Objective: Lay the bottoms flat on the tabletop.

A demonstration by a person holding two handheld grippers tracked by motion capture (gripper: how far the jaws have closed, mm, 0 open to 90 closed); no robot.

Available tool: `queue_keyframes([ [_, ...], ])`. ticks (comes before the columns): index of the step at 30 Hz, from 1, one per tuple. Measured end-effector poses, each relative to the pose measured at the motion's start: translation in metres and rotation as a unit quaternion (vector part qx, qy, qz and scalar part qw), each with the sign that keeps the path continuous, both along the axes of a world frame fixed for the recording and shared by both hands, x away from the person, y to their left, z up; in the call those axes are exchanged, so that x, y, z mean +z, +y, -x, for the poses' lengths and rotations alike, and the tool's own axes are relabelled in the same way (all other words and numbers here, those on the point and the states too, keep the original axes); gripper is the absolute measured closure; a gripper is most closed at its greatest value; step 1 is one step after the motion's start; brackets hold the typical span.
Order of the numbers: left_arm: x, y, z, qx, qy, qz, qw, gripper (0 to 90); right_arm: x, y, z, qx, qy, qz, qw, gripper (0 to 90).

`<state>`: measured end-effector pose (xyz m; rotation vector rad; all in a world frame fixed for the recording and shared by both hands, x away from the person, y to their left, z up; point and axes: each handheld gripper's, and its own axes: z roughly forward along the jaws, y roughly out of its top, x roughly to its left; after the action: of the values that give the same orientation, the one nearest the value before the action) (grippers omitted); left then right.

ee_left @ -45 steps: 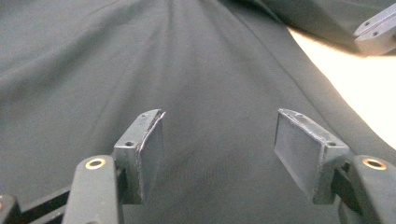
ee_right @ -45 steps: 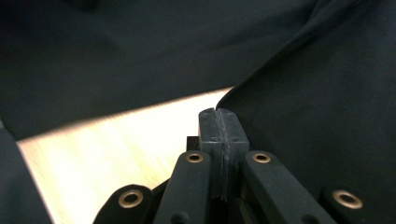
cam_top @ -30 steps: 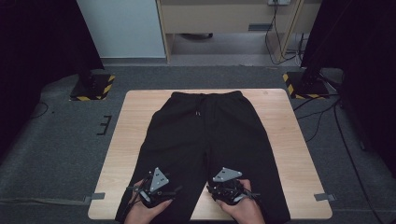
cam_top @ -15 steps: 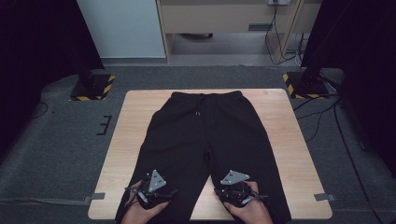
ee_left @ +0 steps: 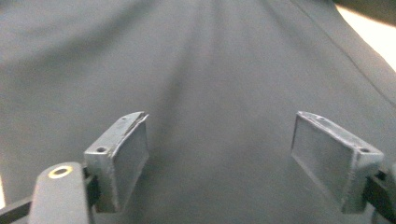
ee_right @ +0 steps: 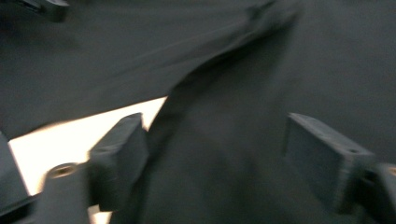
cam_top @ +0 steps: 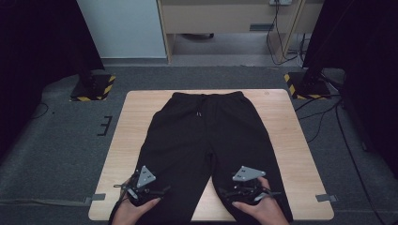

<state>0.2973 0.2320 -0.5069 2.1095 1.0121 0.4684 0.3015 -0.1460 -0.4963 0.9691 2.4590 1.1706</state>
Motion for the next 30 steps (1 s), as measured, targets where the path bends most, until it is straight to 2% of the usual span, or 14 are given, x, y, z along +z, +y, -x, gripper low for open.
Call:
queue_keyframes([
  [3, 0.012, 0.008, -0.010, -0.003, 0.000, -0.005, 1.0000, 9.8, 0.008, -0.022, -0.012, -0.021, 0.004, -0.007, 0.9998, 9.3],
  [5, 0.019, 0.012, -0.018, -0.002, 0.002, -0.005, 1.0000, 8.4, 0.011, -0.038, -0.020, -0.037, -0.010, -0.008, 0.9992, 8.1],
  [6, 0.022, 0.014, -0.021, 0.000, 0.002, -0.007, 1.0000, 8.4, 0.013, -0.047, -0.024, -0.049, -0.007, -0.012, 0.9987, 8.1],
  [8, 0.026, 0.017, -0.029, 0.002, 0.000, -0.009, 1.0000, 6.6, 0.014, -0.064, -0.033, -0.077, -0.009, -0.017, 0.9968, 8.3],
  [12, 0.032, 0.023, -0.041, 0.007, -0.004, -0.014, 0.9999, 5.1, 0.011, -0.096, -0.046, -0.118, -0.006, -0.008, 0.9929, 8.3],
  [14, 0.032, 0.025, -0.046, 0.009, 0.000, -0.022, 0.9997, 5.1, 0.007, -0.111, -0.052, -0.135, -0.005, 0.000, 0.9908, 8.9],
  [21, 0.024, 0.039, -0.063, 0.021, 0.016, -0.042, 0.9988, 5.6, -0.007, -0.157, -0.068, -0.190, 0.025, -0.011, 0.9814, 9.2],
  [29, 0.011, 0.055, -0.085, 0.046, 0.036, -0.066, 0.9961, 6.1, -0.021, -0.187, -0.090, -0.233, 0.053, -0.002, 0.9710, 9.6],
  [30, 0.011, 0.056, -0.087, 0.046, 0.038, -0.068, 0.9959, 6.3, -0.022, -0.189, -0.093, -0.233, 0.053, 0.003, 0.9709, 9.6],
])
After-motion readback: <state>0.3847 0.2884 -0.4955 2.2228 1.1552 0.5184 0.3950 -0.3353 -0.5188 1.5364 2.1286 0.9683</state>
